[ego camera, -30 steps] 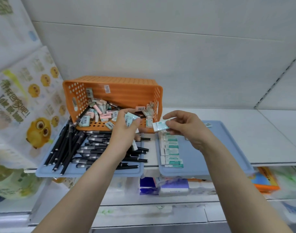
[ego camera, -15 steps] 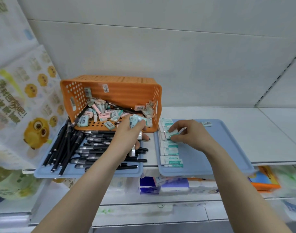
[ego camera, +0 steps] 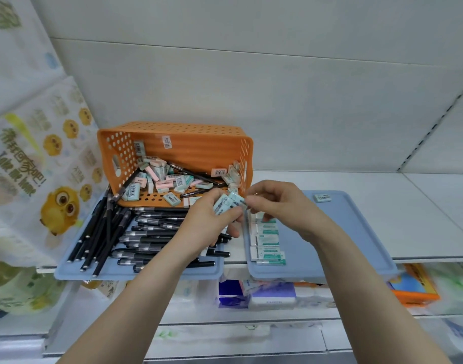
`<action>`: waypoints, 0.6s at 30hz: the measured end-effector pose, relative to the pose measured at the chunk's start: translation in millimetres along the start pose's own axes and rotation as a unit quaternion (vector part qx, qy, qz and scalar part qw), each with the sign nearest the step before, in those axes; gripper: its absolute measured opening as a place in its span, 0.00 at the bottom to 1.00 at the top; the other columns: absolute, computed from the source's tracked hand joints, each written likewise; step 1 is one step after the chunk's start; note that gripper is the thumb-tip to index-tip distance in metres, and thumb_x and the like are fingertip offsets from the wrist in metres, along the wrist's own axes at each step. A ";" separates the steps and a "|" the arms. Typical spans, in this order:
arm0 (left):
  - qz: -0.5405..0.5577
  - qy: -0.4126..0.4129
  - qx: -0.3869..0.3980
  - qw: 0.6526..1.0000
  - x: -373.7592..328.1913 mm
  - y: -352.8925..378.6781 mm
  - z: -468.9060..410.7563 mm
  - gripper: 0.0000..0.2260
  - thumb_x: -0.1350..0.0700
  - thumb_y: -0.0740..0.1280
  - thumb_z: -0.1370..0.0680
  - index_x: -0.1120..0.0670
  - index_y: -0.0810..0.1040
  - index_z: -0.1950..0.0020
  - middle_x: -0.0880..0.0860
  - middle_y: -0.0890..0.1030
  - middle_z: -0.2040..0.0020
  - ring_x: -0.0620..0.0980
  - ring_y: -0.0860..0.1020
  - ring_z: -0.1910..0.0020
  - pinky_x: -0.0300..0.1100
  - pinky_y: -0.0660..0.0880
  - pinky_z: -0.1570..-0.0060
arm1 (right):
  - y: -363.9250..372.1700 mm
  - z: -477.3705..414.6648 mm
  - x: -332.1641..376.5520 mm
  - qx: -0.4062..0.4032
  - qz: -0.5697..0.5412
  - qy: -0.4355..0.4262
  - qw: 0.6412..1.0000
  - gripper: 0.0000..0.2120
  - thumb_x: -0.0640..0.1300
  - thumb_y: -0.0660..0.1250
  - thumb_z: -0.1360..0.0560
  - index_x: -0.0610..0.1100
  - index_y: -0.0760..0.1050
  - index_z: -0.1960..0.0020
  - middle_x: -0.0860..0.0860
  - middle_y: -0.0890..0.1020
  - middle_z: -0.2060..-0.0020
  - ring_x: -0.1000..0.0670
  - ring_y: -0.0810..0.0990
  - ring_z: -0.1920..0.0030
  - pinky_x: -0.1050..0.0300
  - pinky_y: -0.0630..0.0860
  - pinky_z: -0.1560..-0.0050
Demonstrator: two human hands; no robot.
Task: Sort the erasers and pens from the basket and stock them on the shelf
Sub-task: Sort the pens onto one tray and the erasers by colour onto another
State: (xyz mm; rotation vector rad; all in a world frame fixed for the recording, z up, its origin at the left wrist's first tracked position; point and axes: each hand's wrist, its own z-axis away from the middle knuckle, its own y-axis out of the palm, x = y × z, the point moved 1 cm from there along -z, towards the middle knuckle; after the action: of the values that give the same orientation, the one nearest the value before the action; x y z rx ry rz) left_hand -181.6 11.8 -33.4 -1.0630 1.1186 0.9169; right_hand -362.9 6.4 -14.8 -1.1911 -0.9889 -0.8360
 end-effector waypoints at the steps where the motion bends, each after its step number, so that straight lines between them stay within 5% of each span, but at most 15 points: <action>1: -0.009 0.002 0.004 1.000 -1.5 1.3 0.2 0.07 0.55 0.68 0.22 0.53 0.73 0.45 0.54 0.85 0.58 0.52 0.83 0.66 0.36 0.62 0.80 | 2.6 0.1 1.6 0.016 -0.011 -0.008 1.000 0.06 0.43 0.72 0.25 0.45 0.81 0.49 0.45 0.85 0.58 0.52 0.81 0.59 0.59 0.78 0.60; 7: -0.023 -0.028 0.023 0.999 0.7 2.1 -0.5 0.14 0.49 0.66 0.21 0.51 0.65 0.40 0.57 0.81 0.56 0.43 0.75 0.74 0.38 0.64 0.78 | -12.1 3.0 -17.9 -0.065 -0.029 0.024 0.997 0.06 0.37 0.70 0.24 0.45 0.82 0.50 0.46 0.83 0.62 0.54 0.81 0.63 0.62 0.77 0.63; 10: 0.011 -0.039 0.069 0.997 2.9 4.0 0.5 0.15 0.49 0.67 0.22 0.51 0.66 0.41 0.57 0.78 0.57 0.50 0.73 0.69 0.40 0.64 0.78 | -42.0 9.3 -42.8 -0.166 -0.026 0.043 0.985 0.09 0.36 0.67 0.24 0.49 0.81 0.52 0.49 0.80 0.65 0.51 0.80 0.64 0.59 0.78 0.63; 14: 0.008 -0.047 0.134 0.990 -2.6 20.1 -2.6 0.12 0.54 0.68 0.22 0.53 0.69 0.42 0.59 0.77 0.55 0.47 0.72 0.74 0.37 0.63 0.79 | -95.1 18.9 -81.5 -0.289 0.164 0.105 0.937 0.12 0.37 0.64 0.26 0.53 0.81 0.55 0.49 0.82 0.63 0.45 0.82 0.59 0.50 0.80 0.56; 18: 0.049 -0.074 0.137 0.987 -12.4 48.0 -12.8 0.10 0.64 0.57 0.20 0.54 0.70 0.41 0.60 0.76 0.50 0.48 0.77 0.66 0.38 0.62 0.79 | -123.3 20.9 -98.1 -0.251 0.198 0.167 0.933 0.12 0.35 0.64 0.26 0.49 0.82 0.52 0.45 0.84 0.58 0.43 0.82 0.60 0.51 0.79 0.49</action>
State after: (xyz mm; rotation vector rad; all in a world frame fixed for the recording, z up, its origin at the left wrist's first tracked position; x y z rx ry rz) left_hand -232.8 10.9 -31.6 -0.7094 1.1419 0.8754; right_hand -514.7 5.2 -61.9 -1.5504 -0.2375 -0.9494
